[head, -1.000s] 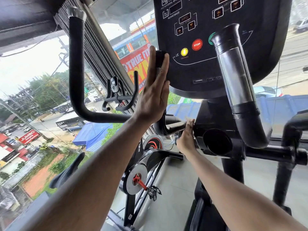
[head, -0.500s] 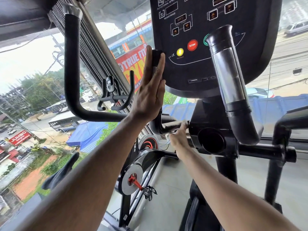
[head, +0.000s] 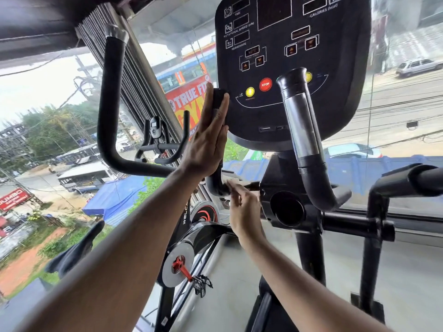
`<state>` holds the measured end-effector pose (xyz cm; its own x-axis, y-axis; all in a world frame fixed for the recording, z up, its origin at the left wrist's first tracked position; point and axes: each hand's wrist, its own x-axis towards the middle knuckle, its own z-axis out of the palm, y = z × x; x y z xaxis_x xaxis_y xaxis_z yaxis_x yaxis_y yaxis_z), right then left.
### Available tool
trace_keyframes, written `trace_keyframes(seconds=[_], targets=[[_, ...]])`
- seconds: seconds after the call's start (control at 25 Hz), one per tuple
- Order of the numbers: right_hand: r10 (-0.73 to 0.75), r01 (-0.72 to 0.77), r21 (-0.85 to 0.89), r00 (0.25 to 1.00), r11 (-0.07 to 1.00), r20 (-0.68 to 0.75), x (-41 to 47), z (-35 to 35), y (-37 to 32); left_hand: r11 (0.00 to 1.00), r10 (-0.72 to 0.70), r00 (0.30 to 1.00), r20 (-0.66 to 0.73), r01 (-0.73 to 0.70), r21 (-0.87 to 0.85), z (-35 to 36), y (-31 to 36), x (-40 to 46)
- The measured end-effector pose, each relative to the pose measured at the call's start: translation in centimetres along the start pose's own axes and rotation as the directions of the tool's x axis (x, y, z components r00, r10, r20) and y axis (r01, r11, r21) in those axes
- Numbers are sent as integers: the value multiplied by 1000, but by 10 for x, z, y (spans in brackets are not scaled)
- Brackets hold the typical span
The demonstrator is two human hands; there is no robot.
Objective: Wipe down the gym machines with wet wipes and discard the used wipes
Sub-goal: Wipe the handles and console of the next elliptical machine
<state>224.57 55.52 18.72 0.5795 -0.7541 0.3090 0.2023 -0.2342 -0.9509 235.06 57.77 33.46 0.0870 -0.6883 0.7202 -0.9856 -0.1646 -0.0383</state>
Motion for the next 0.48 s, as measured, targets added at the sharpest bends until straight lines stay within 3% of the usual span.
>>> trace_keyframes(seconds=[0.24,0.36,0.48], targets=[[-9,-30,196,981,980,196,-23,-33,-12,999,-39,999,22,40,-30,-8,10,0],[62,-102,170,972,980,227,-44,-53,-2,995,-91,995,35,92,-39,-12,26,-17],[120,-152,106,957,983,264,-74,-68,24,959,-259,966,-1,257,-118,-18,55,-93]])
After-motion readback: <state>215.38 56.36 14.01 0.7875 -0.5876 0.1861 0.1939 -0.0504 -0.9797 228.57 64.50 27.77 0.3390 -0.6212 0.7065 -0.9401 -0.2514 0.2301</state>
